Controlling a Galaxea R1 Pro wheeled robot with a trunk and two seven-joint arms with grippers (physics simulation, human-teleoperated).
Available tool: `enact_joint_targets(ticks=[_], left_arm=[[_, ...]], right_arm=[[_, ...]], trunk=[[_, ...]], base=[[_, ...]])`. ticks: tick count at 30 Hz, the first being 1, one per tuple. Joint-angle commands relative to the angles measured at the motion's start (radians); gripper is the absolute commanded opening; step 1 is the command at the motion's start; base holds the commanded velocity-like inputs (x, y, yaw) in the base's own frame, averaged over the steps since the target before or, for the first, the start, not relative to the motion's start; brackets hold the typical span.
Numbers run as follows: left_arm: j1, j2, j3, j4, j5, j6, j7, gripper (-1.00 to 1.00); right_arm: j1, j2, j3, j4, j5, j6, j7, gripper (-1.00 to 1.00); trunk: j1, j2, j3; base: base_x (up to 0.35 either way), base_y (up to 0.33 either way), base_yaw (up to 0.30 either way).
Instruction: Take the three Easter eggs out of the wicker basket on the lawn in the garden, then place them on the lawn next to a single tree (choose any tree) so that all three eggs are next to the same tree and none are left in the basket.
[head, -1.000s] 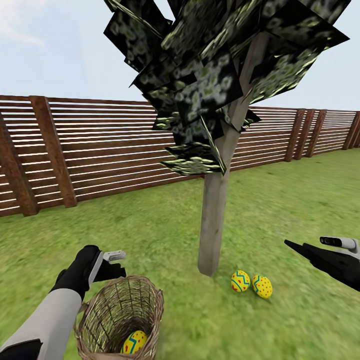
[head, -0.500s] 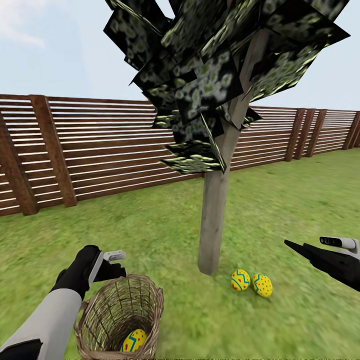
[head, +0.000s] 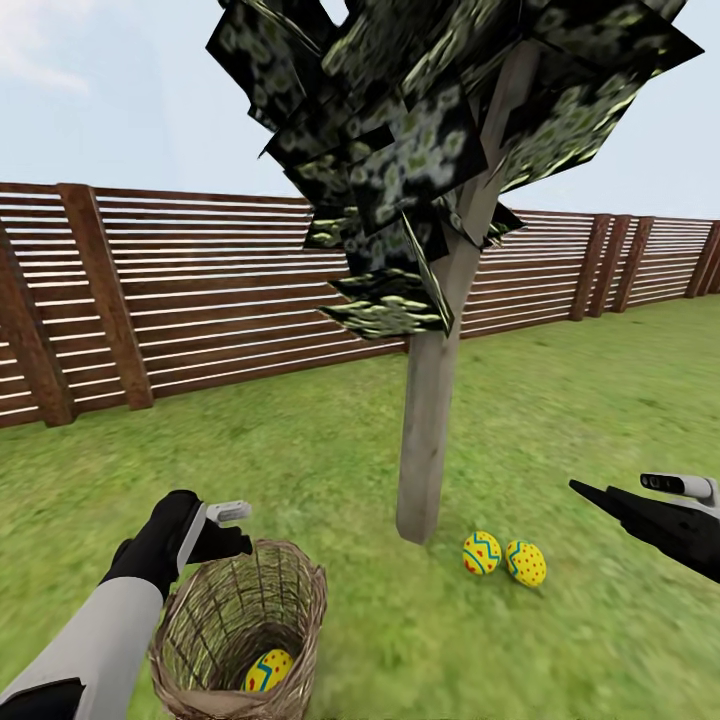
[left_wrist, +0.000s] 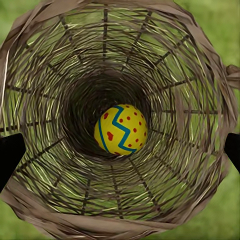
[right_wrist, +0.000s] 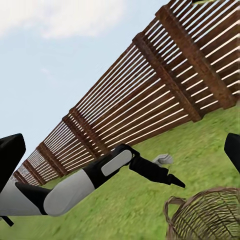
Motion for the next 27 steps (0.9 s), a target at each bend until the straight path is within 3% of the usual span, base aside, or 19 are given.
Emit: enact_joint_targets(ticks=[1,27], left_arm=[[-0.001,0.000,0.003,-0.001,-0.010,0.003,-0.010,1.00],[-0.005,0.002,0.004,0.002,-0.004,-0.010,-0.004,1.00]], right_arm=[[-0.001,0.000,0.000,0.000,-0.002,0.007,0.000,1.00],[0.004,-0.006,-0.002,0.002,-0.001,0.007,-0.002,1.00]], trunk=[[0.004,-0.008,-0.004],[0.007,-0.015,-0.007]], base=[[0.000,0.000,0.000],[0.000,0.000,0.000]])
